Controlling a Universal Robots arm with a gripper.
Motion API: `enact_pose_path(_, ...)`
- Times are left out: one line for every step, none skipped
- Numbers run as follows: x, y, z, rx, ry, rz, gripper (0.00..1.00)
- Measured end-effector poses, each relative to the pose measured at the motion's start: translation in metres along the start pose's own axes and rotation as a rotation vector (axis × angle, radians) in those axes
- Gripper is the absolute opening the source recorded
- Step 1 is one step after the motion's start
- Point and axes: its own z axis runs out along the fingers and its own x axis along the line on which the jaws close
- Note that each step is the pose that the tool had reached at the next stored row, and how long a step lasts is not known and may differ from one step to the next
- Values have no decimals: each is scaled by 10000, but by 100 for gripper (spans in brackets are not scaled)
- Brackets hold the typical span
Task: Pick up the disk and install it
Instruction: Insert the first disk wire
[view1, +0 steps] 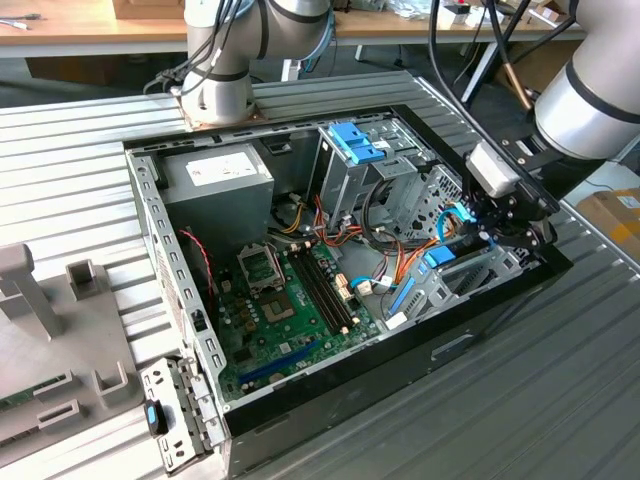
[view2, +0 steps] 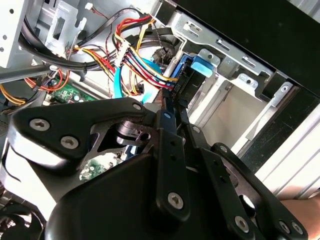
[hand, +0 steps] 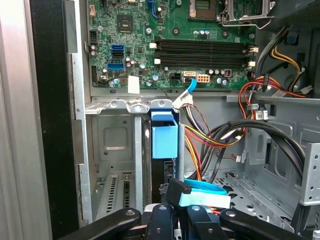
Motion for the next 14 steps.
enact_pose_path(0, 0, -1, 0, -17, 1, 16)
enact_pose_path(1, 0, 0, 0, -28, 3, 16)
enact_pose_path(5, 1, 9, 0, -25, 3, 16)
enact_pose_path(8, 1, 14, -1, -22, 3, 16)
enact_pose_path(8, 2, 14, -1, -22, 3, 16)
enact_pose_path(8, 2, 15, -1, -23, 3, 16)
enact_pose_path(8, 1, 14, -1, -27, 3, 16)
enact_pose_path(7, 0, 6, 0, -33, 4, 16)
enact_pose_path(6, -1, -4, 0, -35, 4, 16)
enact_pose_path(4, -2, -17, 0, -34, 4, 16)
enact_pose_path(4, -3, -18, 0, -37, 4, 16)
enact_pose_path(4, -3, -19, 0, -37, 4, 16)
enact_pose_path(11, -2, -18, 0, -35, 8, 16)
enact_pose_path(14, -2, -18, 0, -35, 12, 16)
